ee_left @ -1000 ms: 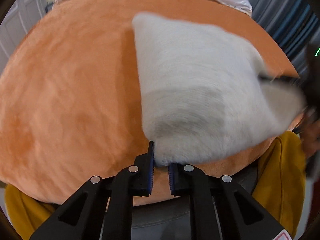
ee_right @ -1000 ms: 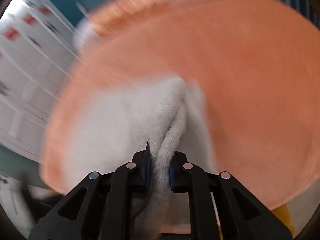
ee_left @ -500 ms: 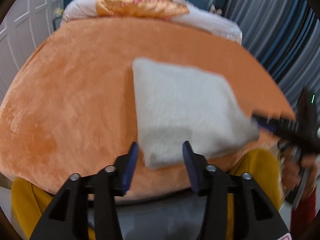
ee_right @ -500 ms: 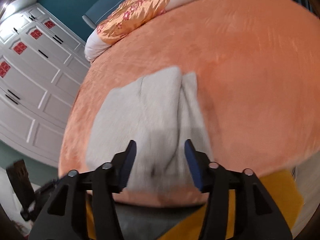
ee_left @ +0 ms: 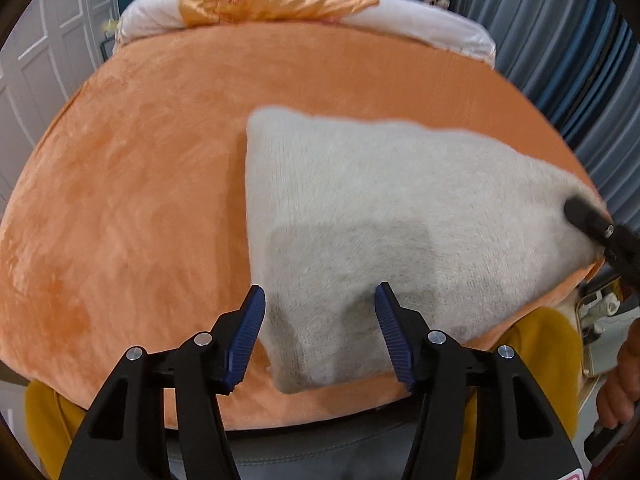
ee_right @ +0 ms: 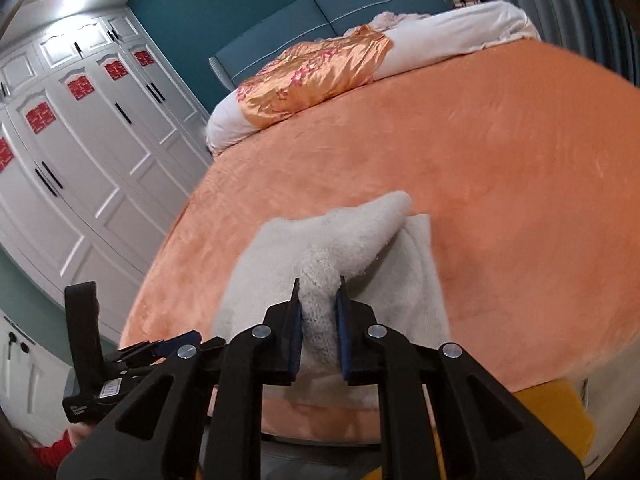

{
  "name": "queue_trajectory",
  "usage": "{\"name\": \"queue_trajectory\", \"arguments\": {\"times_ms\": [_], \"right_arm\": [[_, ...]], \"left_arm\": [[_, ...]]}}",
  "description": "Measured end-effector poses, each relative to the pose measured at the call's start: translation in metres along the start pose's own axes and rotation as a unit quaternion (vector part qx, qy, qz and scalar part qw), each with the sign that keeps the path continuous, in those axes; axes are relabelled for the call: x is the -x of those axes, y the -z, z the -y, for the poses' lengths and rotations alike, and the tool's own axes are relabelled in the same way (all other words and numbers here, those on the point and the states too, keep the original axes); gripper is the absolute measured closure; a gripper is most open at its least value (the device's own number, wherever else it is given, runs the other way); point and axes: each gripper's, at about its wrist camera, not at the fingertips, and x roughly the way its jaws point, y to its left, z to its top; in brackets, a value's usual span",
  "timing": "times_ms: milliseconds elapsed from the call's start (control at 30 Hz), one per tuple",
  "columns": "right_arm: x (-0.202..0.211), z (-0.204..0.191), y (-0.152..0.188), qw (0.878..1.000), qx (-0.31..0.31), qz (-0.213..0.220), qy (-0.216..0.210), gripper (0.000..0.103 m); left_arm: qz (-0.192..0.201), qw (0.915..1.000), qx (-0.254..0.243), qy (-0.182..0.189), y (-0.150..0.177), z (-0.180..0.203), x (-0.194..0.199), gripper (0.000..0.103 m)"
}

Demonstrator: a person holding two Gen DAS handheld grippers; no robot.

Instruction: Fold small clothes

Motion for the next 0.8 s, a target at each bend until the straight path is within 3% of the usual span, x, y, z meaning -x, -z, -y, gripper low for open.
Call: {"name": "queue_trajectory", "arguments": {"times_ms": [100,133,200,333,500,567,600,733,800], "right_arm": [[-0.051,0.036,0.03,0.993,-0.02,-0.092,0.068,0.09],[-0.072,0.057,0.047,0.988,-0.061,-0.131,0.059,0.09],[-0.067,0.069,0.051,0.987,-0.107,-0.121,0.026,0.089],[-0.059,0.049,0.04,0.987,-0.085,-0.127,0.055,0.085],[-0.033,0.028,0.021,0.994,-0.064,-0.082,0.045,0.075],[-0.038,0.029,0.009,0.995,-0.049,-0.071,0.051,0.058],[-0.044,0.031,0.003,0.995,-0.041,-0.069,0.057,0.056],[-0.087,0.041,-0.017,0.994,-0.041,-0.084,0.059,0.055],[-0.107,0.047,-0.023,0.992,-0.042,-0.097,0.065,0.06]], "left_arm": [[-0.021,0.9998,-0.001,-0.006,0.007,-0.003,-0.02,0.046],[-0.023,0.9996,-0.007,-0.016,0.01,-0.001,-0.024,0.044],[-0.01,0.9991,-0.023,-0.035,0.013,0.005,-0.025,0.042],[-0.014,0.9993,-0.011,-0.032,0.012,0.004,-0.023,0.042],[0.005,0.9998,0.002,-0.017,-0.001,0.001,-0.001,0.043],[0.017,0.9997,0.006,-0.015,-0.008,0.002,0.005,0.043],[0.019,0.9997,0.009,-0.012,-0.012,0.003,0.005,0.043],[0.027,0.9995,0.012,-0.015,-0.027,0.007,0.001,0.044],[0.028,0.9994,0.01,-0.02,-0.034,0.01,-0.003,0.044]]}}
